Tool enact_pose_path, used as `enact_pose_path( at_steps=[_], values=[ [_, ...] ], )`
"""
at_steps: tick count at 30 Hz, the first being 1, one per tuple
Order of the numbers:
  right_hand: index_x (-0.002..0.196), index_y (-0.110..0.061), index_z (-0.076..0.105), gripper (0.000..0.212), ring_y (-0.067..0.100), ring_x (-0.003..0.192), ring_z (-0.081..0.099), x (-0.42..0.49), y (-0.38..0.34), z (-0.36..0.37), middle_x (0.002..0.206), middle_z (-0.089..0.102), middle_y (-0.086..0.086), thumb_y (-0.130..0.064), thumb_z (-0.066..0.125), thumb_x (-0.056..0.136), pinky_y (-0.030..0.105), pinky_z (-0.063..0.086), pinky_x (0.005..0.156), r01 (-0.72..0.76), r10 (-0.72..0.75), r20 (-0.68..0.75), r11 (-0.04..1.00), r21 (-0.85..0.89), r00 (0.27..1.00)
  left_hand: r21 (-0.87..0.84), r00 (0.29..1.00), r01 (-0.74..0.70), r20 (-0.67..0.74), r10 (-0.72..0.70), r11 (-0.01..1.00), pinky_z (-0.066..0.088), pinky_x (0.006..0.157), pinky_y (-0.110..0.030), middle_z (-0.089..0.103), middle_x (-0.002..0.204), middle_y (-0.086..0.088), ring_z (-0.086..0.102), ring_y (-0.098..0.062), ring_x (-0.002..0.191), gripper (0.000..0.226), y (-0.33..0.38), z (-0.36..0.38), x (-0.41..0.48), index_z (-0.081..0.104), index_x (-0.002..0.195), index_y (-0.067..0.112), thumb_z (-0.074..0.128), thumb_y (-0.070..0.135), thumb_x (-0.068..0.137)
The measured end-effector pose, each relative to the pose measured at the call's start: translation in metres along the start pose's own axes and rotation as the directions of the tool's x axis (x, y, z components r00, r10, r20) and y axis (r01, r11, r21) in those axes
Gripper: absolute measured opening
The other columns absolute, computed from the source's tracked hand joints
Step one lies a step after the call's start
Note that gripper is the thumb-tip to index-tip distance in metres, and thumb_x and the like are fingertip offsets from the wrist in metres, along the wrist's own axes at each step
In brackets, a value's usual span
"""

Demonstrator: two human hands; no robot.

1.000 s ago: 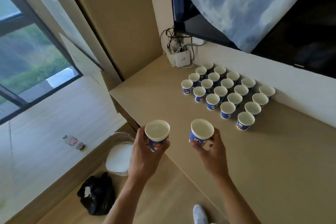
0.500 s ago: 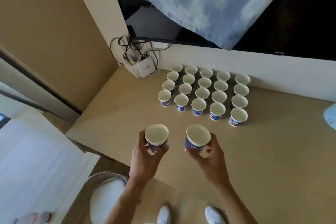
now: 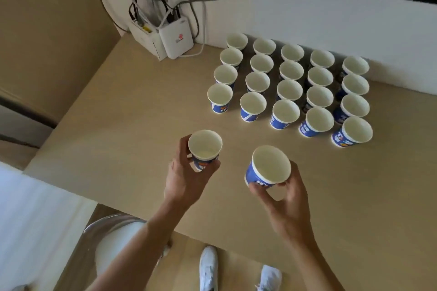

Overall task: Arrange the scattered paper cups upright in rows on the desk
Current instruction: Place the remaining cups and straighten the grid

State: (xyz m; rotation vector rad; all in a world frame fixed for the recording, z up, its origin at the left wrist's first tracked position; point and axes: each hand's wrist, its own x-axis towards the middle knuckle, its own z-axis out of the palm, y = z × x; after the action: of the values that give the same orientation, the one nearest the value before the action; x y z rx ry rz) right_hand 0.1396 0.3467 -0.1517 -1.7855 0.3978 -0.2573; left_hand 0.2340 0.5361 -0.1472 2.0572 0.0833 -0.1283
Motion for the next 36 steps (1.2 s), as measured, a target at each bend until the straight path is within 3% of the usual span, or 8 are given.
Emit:
enact_pose_path(
  at_steps=[4, 7, 13, 19, 22, 28, 36],
  values=[
    [0.118, -0.033, 0.057, 0.055, 0.022, 0.098, 0.067, 0.022, 0.036, 0.02, 0.109, 0.068, -0.008, -0.048, 0.082, 0.071, 0.046, 0.055, 0.09, 0.037, -0.037, -0.045, 0.999, -0.009, 0.998, -0.028, 0.999, -0.049, -0.007, 0.049, 0.998, 0.051, 0.073, -0.012, 0.068, 0.11, 0.018, 0.068, -0.007, 0.092, 0.061, -0.029, 0.015, 0.029, 0.055, 0.125, 0.027, 0.088, 0.021, 0.074],
    [0.118, -0.037, 0.057, 0.054, 0.022, 0.101, 0.067, 0.038, 0.058, 0.034, 0.11, 0.068, -0.007, -0.048, 0.082, 0.072, 0.045, 0.055, 0.09, 0.108, -0.108, -0.054, 0.994, 0.004, 0.993, -0.05, 0.993, -0.12, -0.003, 0.12, 0.991, 0.048, 0.073, -0.007, 0.068, 0.11, 0.017, 0.067, -0.003, 0.092, 0.061, -0.043, 0.024, 0.051, 0.055, 0.126, 0.026, 0.087, 0.018, 0.075],
    [0.123, -0.038, 0.057, 0.059, 0.018, 0.113, 0.067, 0.064, 0.088, 0.053, 0.118, 0.068, -0.008, -0.042, 0.084, 0.071, 0.022, 0.052, 0.094, 0.201, -0.195, -0.073, 0.975, 0.092, 0.978, -0.068, 0.967, -0.253, 0.002, 0.253, 0.965, 0.056, 0.08, -0.018, 0.069, 0.107, 0.014, 0.065, -0.002, 0.08, 0.062, -0.061, 0.038, 0.092, 0.055, 0.128, 0.017, 0.087, 0.017, 0.074],
    [0.13, -0.029, 0.055, 0.065, 0.026, 0.118, 0.066, 0.079, 0.103, 0.054, 0.125, 0.068, 0.0, -0.037, 0.084, 0.072, 0.05, 0.052, 0.101, 0.238, -0.231, -0.077, 0.968, 0.081, 0.97, -0.075, 0.954, -0.296, 0.022, 0.299, 0.952, 0.055, 0.076, -0.015, 0.069, 0.112, 0.012, 0.067, -0.003, 0.09, 0.063, -0.075, 0.052, 0.11, 0.054, 0.127, 0.017, 0.088, 0.018, 0.073],
    [0.131, -0.028, 0.055, 0.067, 0.025, 0.118, 0.066, 0.084, 0.106, 0.053, 0.125, 0.067, 0.0, -0.038, 0.085, 0.072, 0.053, 0.053, 0.1, 0.236, -0.231, -0.07, 0.97, 0.062, 0.97, -0.063, 0.956, -0.292, 0.019, 0.294, 0.954, 0.055, 0.074, -0.015, 0.068, 0.111, 0.012, 0.068, -0.004, 0.091, 0.064, -0.076, 0.06, 0.114, 0.055, 0.126, 0.017, 0.089, 0.019, 0.072],
    [0.132, -0.032, 0.055, 0.068, 0.025, 0.12, 0.064, 0.084, 0.108, 0.053, 0.127, 0.066, -0.002, -0.043, 0.085, 0.071, 0.055, 0.051, 0.101, 0.224, -0.22, -0.068, 0.973, 0.051, 0.973, -0.034, 0.961, -0.275, -0.002, 0.276, 0.961, 0.058, 0.078, -0.03, 0.068, 0.105, 0.016, 0.069, -0.006, 0.089, 0.061, -0.073, 0.066, 0.119, 0.056, 0.122, 0.019, 0.089, 0.02, 0.071],
    [0.128, -0.033, 0.056, 0.064, 0.023, 0.118, 0.064, 0.082, 0.114, 0.052, 0.125, 0.066, -0.004, -0.046, 0.084, 0.072, 0.055, 0.052, 0.098, 0.211, -0.211, -0.05, 0.978, 0.001, 0.976, -0.009, 0.958, -0.287, -0.014, 0.287, 0.958, 0.055, 0.073, -0.015, 0.065, 0.1, 0.023, 0.067, 0.0, 0.087, 0.059, -0.07, 0.068, 0.121, 0.056, 0.12, 0.02, 0.089, 0.021, 0.072]
  ],
)
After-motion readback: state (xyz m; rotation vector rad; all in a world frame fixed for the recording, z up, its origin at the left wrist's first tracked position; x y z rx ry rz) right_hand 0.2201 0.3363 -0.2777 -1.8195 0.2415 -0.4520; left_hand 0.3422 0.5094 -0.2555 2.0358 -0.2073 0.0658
